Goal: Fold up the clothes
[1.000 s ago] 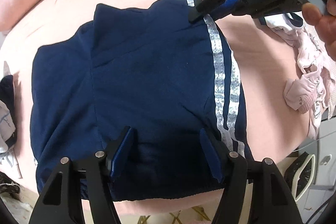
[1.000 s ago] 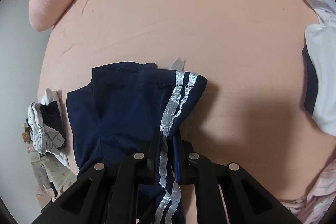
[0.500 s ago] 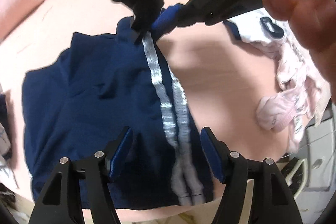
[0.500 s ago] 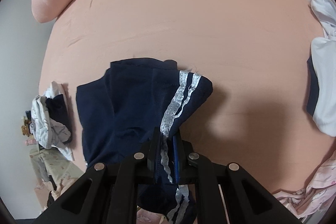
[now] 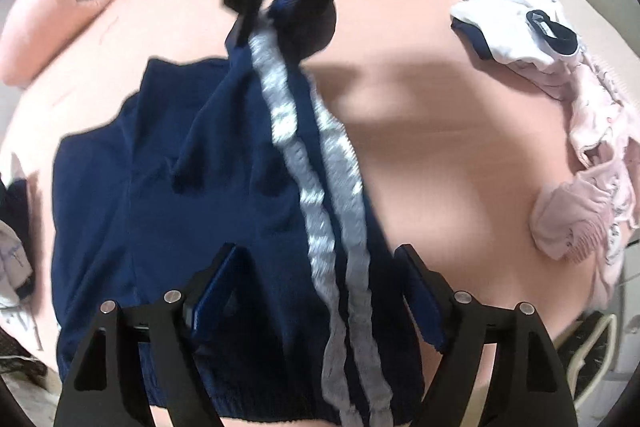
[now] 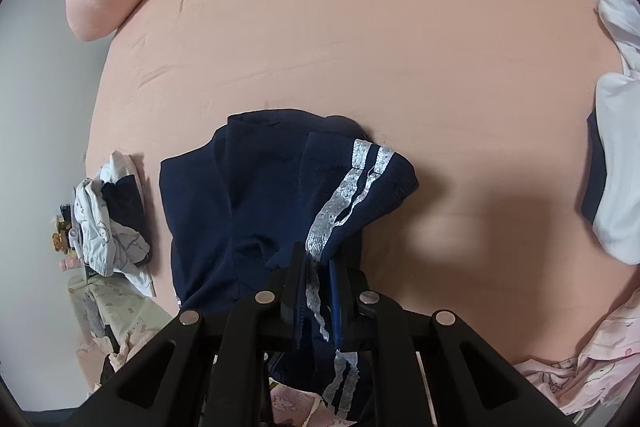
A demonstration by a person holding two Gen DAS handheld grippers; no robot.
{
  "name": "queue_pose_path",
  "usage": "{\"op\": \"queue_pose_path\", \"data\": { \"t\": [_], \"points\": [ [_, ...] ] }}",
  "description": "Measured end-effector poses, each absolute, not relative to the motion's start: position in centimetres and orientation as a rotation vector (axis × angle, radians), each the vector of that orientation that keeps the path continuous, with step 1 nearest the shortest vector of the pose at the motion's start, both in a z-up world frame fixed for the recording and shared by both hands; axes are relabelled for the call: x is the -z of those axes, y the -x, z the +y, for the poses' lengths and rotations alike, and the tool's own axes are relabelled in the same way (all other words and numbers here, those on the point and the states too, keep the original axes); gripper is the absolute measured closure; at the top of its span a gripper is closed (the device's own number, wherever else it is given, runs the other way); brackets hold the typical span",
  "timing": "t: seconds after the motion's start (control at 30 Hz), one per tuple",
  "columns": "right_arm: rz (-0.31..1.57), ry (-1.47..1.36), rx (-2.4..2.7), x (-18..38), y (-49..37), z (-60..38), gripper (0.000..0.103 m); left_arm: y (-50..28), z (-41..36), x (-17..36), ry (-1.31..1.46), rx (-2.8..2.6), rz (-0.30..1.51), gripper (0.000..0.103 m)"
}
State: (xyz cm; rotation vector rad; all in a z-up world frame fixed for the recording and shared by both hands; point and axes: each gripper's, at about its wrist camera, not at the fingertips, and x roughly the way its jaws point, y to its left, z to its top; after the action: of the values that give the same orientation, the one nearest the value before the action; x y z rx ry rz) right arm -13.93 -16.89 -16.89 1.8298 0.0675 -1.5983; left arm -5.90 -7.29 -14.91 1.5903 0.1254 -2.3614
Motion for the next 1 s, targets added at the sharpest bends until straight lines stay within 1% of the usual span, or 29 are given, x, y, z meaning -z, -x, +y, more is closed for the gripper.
{"op": "queue_pose_path", "data": {
  "t": [0.2,0.43,0.57,0.7,0.77,0.9,1.0],
  "points": [
    [0.069,-1.815,1.593,16.4,13.6,-17.2,0.095,7.0,-7.2,15.3,-1.570,2.341,0.086,0.025],
    [0.083,-1.799,1.591,16.1,13.3,-17.3,0.095,7.0,-9.0,15.7,-1.596,2.328,0.168,0.025],
    [0.084,-1.791,1.597,15.8,13.2,-17.3,0.095,6.6,-10.6,15.7,-1.619,2.328,0.259,0.026],
    [0.095,-1.781,1.610,15.4,13.1,-17.2,0.095,6.0,-11.8,15.7,-1.640,2.342,0.278,0.027],
    [0.096,-1.782,1.615,15.5,13.2,-17.1,0.095,5.6,-12.4,15.7,-1.650,2.348,0.311,0.034],
    [0.086,-1.790,1.623,15.9,13.4,-16.8,0.095,5.1,-12.8,15.4,-1.640,2.394,0.276,0.060],
    [0.081,-1.795,1.633,16.4,13.6,-16.5,0.095,5.0,-13.1,15.5,-1.644,2.430,0.279,0.069]
  ]
}}
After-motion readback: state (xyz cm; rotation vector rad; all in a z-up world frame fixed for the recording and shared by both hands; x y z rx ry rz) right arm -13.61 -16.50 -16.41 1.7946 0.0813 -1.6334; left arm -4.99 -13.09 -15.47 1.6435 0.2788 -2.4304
